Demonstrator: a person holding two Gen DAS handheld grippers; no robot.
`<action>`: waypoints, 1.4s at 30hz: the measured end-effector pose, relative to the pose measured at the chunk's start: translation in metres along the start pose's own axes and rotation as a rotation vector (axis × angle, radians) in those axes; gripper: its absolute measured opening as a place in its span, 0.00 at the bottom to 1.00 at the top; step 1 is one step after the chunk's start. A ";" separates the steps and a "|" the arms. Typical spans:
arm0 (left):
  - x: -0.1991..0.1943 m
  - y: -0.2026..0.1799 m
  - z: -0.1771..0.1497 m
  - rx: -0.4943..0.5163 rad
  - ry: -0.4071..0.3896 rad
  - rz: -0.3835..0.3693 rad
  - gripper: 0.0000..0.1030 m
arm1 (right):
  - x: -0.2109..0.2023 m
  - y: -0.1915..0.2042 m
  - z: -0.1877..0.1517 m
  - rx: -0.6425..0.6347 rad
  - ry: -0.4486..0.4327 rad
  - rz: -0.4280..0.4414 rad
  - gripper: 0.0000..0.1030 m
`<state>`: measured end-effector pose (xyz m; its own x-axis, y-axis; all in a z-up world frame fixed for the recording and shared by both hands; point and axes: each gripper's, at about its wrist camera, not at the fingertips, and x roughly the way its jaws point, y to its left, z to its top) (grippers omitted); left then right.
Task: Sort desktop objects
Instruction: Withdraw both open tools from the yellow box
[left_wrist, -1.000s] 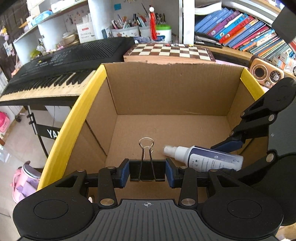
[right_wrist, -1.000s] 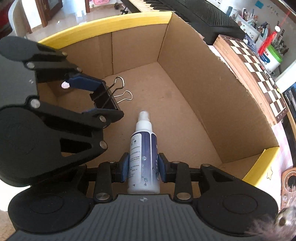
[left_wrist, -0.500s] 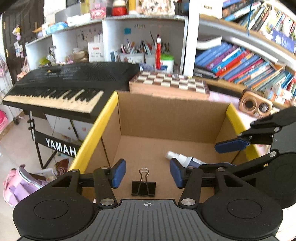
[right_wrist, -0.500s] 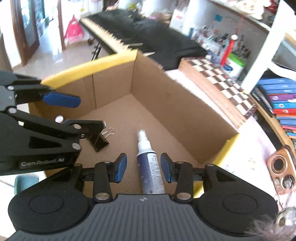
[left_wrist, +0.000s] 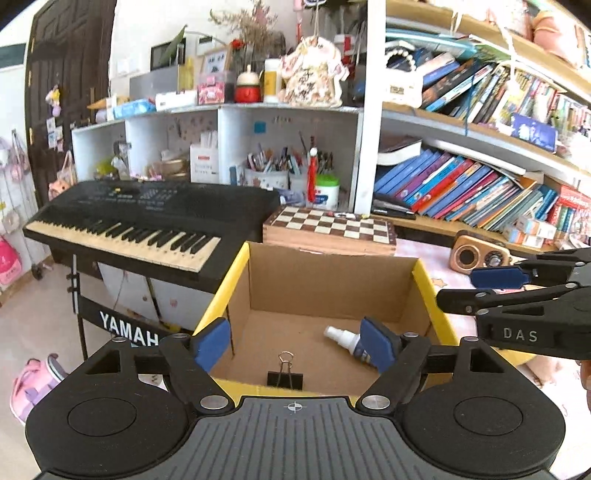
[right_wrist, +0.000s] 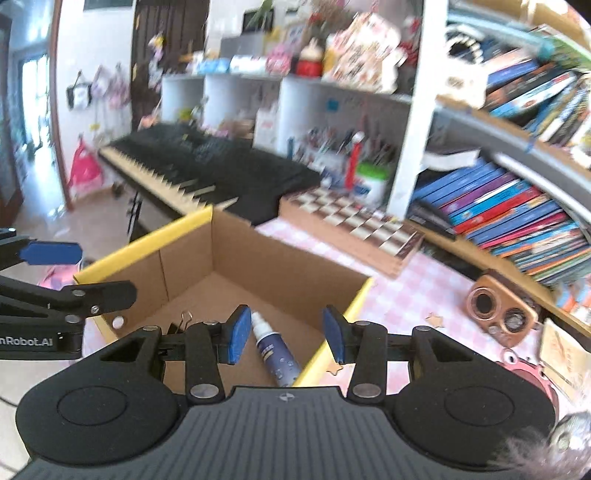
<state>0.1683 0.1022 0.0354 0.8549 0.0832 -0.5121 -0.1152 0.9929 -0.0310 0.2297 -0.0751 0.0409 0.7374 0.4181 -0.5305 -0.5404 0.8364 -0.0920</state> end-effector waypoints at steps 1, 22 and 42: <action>-0.006 0.000 -0.001 0.001 -0.006 0.000 0.77 | -0.007 0.000 -0.003 0.011 -0.015 -0.012 0.40; -0.097 0.015 -0.049 -0.094 -0.027 -0.016 0.86 | -0.121 0.015 -0.088 0.289 -0.084 -0.256 0.41; -0.133 0.005 -0.094 -0.075 0.011 -0.044 0.86 | -0.169 0.056 -0.136 0.298 -0.035 -0.286 0.45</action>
<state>0.0066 0.0880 0.0231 0.8543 0.0379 -0.5184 -0.1155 0.9863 -0.1182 0.0193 -0.1472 0.0113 0.8569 0.1611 -0.4897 -0.1744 0.9845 0.0187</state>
